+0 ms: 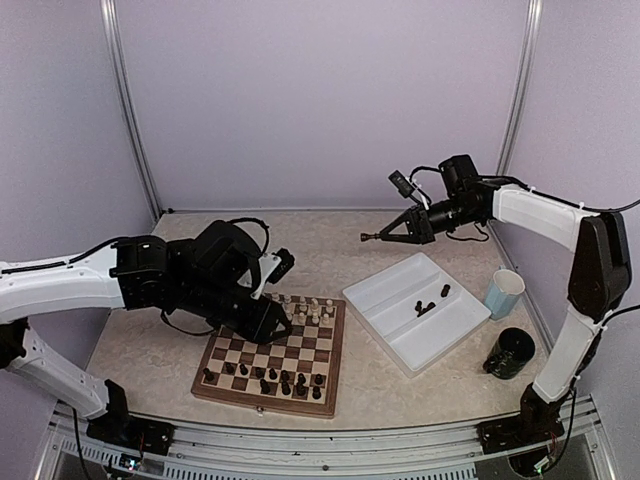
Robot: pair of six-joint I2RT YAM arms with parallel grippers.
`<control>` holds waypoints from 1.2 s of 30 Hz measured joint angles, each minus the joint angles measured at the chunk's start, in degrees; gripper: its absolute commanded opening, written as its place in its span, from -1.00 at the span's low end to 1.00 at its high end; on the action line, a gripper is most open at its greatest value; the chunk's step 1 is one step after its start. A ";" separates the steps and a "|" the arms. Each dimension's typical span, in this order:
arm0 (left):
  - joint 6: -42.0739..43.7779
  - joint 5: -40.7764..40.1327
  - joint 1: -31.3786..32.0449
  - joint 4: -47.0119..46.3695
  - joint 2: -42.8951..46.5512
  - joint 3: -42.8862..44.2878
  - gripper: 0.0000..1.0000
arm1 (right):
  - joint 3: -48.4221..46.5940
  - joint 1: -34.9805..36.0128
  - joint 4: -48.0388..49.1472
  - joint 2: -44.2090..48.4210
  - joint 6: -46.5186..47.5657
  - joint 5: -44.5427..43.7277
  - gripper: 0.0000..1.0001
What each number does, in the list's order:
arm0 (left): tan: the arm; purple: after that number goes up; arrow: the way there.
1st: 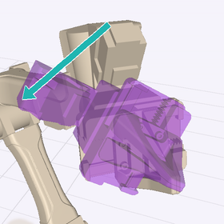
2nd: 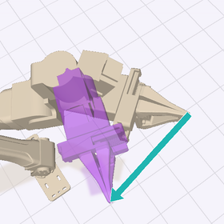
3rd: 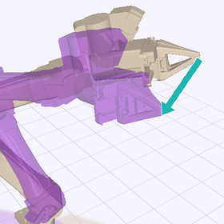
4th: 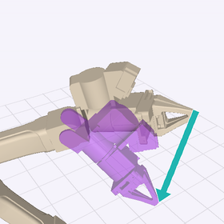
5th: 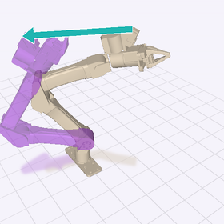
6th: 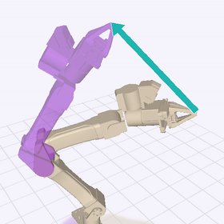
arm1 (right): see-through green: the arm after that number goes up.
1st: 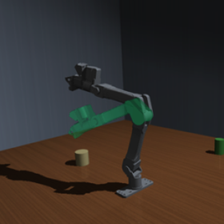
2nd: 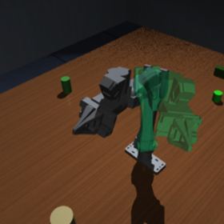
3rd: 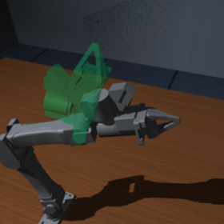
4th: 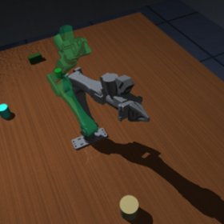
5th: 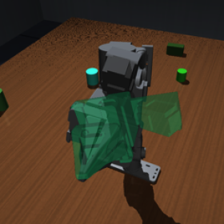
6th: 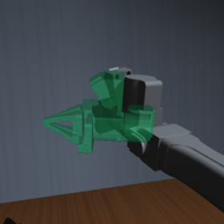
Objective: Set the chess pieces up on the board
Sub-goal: Pick up the bishop from d8.
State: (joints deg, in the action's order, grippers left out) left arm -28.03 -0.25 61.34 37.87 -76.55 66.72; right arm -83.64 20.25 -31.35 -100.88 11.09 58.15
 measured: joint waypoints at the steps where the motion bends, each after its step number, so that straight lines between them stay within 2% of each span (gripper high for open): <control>1: -0.50 -0.44 2.12 1.51 -0.13 -0.50 -0.33 | 0.00 0.00 -0.28 0.28 0.39 -0.55 -1.00; 5: -2.69 -2.21 6.69 6.45 -2.01 -2.29 -0.34 | 0.22 0.11 -0.66 1.22 1.55 -2.05 -1.00; 11: -4.07 -3.34 9.44 10.08 -7.48 -2.54 -0.41 | 1.29 0.63 -0.87 2.60 2.51 -3.19 -1.00; 20: -4.72 -3.69 9.62 12.15 -13.14 -2.54 -0.45 | 2.19 0.96 -0.98 3.72 3.02 -4.24 -1.00; 36: -4.46 -6.16 9.51 13.29 -17.42 -2.32 -0.46 | 2.25 1.07 -0.96 3.74 3.04 -4.22 -1.00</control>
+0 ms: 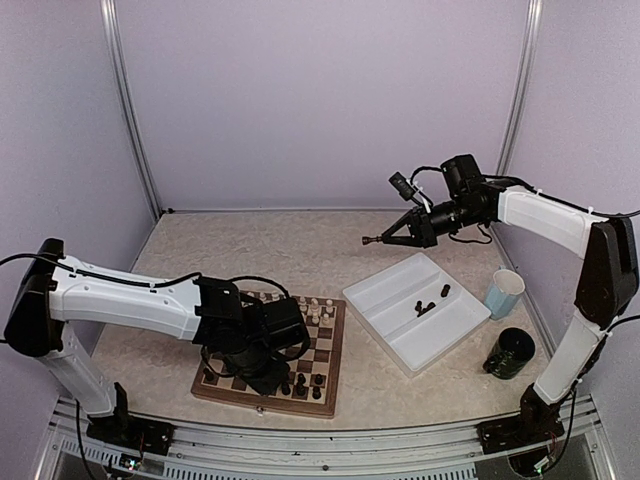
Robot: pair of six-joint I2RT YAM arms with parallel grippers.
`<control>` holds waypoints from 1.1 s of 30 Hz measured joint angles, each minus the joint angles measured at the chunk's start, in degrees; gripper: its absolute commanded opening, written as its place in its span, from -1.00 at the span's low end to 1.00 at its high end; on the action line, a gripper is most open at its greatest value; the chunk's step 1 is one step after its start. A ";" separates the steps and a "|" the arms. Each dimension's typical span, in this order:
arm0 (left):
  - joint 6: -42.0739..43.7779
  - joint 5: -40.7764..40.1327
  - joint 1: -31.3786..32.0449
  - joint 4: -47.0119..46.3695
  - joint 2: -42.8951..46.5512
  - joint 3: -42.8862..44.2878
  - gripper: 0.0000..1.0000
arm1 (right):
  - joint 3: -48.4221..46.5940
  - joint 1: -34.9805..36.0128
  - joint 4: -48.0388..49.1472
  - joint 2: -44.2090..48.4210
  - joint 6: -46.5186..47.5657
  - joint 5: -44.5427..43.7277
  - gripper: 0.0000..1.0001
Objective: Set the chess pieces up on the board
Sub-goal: Pick up the bishop from d8.
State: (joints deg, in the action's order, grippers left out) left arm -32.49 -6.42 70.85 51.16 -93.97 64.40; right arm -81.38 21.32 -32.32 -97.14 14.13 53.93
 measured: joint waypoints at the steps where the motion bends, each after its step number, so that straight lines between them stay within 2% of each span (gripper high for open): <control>1: 0.02 -0.04 0.00 0.00 0.00 0.17 -0.46 | 0.00 0.07 0.00 0.00 0.00 0.00 -1.00; 11: -0.39 -0.55 -0.39 -0.09 5.01 1.64 -0.37 | 0.00 0.46 0.00 0.00 0.04 0.00 -1.00; 21: -0.74 -0.55 -1.09 0.42 3.87 -0.59 -0.37 | 0.00 0.87 -0.02 -0.02 0.22 0.00 -1.00; 33: 0.00 -0.50 -1.95 0.28 0.83 -0.63 -0.50 | 0.00 1.09 -0.33 -0.02 0.72 -0.17 -1.00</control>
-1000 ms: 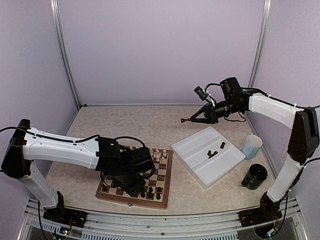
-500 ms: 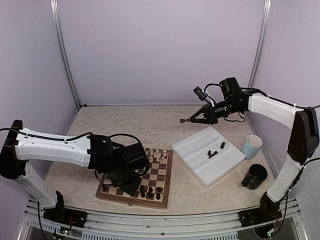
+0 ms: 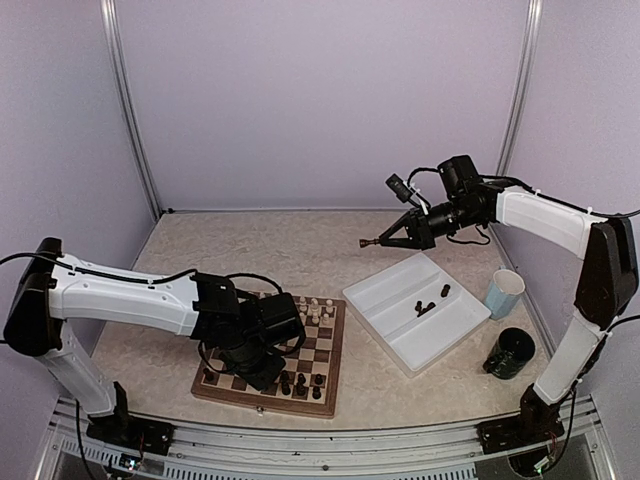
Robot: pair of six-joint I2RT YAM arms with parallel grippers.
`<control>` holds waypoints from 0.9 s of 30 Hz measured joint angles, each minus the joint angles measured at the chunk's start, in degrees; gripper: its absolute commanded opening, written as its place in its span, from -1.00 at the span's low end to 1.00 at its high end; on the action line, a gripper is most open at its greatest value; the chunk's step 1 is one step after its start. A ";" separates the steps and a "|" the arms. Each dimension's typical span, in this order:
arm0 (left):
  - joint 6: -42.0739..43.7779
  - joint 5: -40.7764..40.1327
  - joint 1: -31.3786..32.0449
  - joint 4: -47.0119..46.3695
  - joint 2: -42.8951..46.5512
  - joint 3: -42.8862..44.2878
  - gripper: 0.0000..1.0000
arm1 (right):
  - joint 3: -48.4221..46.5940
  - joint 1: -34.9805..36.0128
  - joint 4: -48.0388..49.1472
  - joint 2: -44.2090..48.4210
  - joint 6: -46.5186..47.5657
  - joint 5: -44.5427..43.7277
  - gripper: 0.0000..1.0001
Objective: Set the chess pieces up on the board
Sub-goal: Pick up the bishop from d8, then place the bishop on f8.
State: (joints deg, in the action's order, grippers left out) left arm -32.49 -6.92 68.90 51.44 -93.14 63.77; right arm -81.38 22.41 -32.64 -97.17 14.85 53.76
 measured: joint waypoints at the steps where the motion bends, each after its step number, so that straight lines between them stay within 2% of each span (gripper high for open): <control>1: 0.04 0.00 0.00 0.00 -0.26 -0.02 -0.51 | 0.00 0.02 -0.07 0.00 0.09 -0.02 -1.00; 10: 0.26 0.09 -0.09 0.15 -0.66 -0.68 -0.79 | 0.00 0.13 -0.13 0.00 0.31 -0.07 -1.00; 21: -2.73 0.37 -0.39 5.01 6.23 -4.13 -0.83 | -0.02 0.57 -0.17 -0.35 0.35 -0.04 -1.00; 27: -3.19 0.31 -1.42 5.62 6.60 -4.57 -0.83 | -0.02 1.01 -0.50 -0.57 0.55 -0.07 -1.00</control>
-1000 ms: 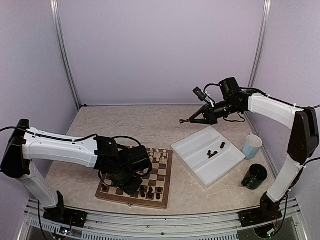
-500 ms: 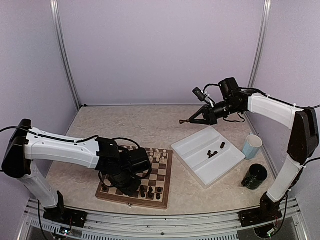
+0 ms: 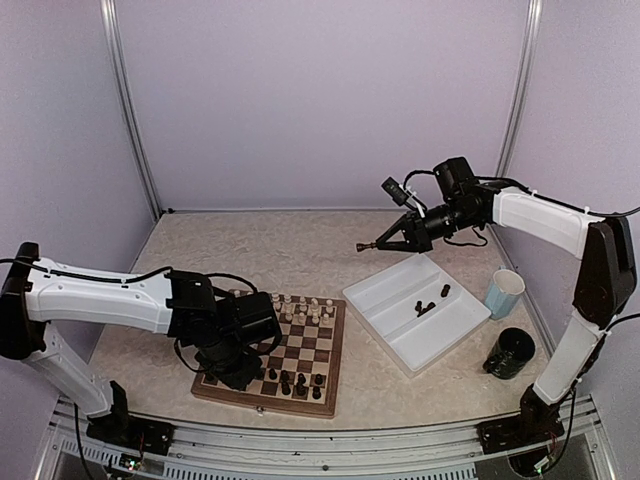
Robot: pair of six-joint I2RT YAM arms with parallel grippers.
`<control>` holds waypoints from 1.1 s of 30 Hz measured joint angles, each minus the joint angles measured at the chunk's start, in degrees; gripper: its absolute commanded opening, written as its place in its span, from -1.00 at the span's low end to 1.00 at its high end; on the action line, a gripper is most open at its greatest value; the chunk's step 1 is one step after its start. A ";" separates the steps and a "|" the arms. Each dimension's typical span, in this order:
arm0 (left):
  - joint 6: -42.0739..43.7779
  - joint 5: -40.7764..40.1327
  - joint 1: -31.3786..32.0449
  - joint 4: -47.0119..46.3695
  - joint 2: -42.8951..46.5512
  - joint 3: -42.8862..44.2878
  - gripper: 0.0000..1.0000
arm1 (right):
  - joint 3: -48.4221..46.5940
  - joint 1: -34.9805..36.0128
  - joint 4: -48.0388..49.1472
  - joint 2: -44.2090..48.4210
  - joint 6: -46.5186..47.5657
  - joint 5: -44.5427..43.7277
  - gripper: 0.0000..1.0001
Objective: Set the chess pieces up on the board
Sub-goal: Place the bishop on f8.
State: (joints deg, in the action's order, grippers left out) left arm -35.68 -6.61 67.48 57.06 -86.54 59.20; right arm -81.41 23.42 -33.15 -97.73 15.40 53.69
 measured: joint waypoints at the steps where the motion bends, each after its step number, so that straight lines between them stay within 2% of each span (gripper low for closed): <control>1: 0.02 -0.02 -0.20 0.00 -0.07 -0.02 -0.83 | 0.00 0.09 -0.02 0.00 0.02 0.00 -1.00; 28: 1.88 -1.90 -1.90 -0.52 -2.43 -0.87 -0.79 | 0.00 1.62 -0.28 0.00 1.25 -0.81 -1.00; 31: 2.16 -1.92 -1.90 -0.57 -2.47 -0.87 -0.66 | 0.00 1.70 -0.39 0.00 1.53 -0.98 -1.00; 33: 2.38 -1.97 -1.90 -0.63 -2.54 -0.87 -0.48 | 0.00 1.79 -0.44 0.00 1.68 -1.27 -1.00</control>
State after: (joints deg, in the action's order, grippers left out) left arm -33.30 -8.58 65.58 56.42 -89.08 58.33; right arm -81.41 25.21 -33.58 -97.73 17.08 52.42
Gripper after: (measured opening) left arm 0.163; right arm 0.094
